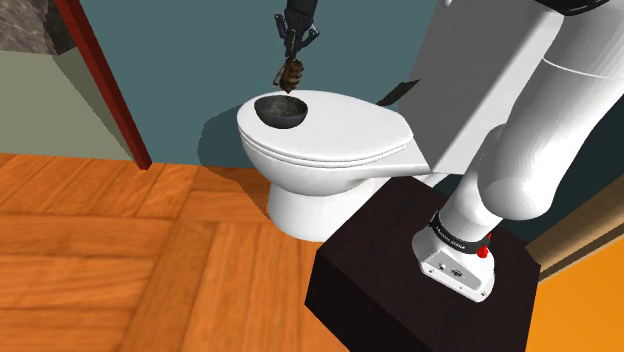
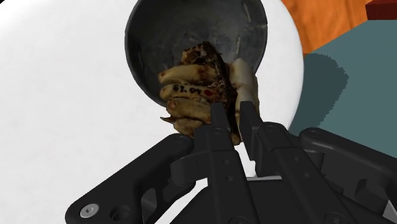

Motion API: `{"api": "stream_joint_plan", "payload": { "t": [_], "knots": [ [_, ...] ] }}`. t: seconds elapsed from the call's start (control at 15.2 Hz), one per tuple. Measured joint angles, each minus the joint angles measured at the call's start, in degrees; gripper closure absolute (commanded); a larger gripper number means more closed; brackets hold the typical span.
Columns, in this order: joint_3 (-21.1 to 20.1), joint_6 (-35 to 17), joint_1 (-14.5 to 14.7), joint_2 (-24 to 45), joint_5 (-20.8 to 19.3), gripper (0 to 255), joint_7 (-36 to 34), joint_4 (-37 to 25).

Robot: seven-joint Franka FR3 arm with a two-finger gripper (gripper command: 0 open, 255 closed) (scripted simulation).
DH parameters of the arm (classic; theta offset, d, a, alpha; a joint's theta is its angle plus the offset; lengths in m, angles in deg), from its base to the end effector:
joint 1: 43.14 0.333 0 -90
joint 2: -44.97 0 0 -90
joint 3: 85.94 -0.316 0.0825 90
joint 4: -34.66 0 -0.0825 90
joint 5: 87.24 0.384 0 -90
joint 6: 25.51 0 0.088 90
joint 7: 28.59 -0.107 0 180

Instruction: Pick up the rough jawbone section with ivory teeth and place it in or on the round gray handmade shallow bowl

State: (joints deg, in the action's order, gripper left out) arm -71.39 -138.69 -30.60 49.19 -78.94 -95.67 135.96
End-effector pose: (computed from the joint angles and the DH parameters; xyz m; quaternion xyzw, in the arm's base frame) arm 0.5989 -0.0078 0.5264 -0.8071 0.5835 -0.0255 0.0864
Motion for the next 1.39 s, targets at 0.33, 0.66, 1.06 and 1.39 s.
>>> {"api": "stream_joint_plan", "payload": {
  "t": [0.33, 0.66, 1.06, 1.39],
  "knots": [
    [-0.3, 4.4, 0.4, 1.2, -0.1, 255, -1.4, -5.7],
    [-0.4, 1.1, 0.4, 1.4, 0.2, 255, -1.0, -2.5],
    [-0.5, -3.3, 0.5, 1.8, 0.5, 255, -0.4, 1.5],
    [-0.6, -7.1, 0.6, 2.5, 1.0, 255, 0.1, 4.7]
  ]
}}
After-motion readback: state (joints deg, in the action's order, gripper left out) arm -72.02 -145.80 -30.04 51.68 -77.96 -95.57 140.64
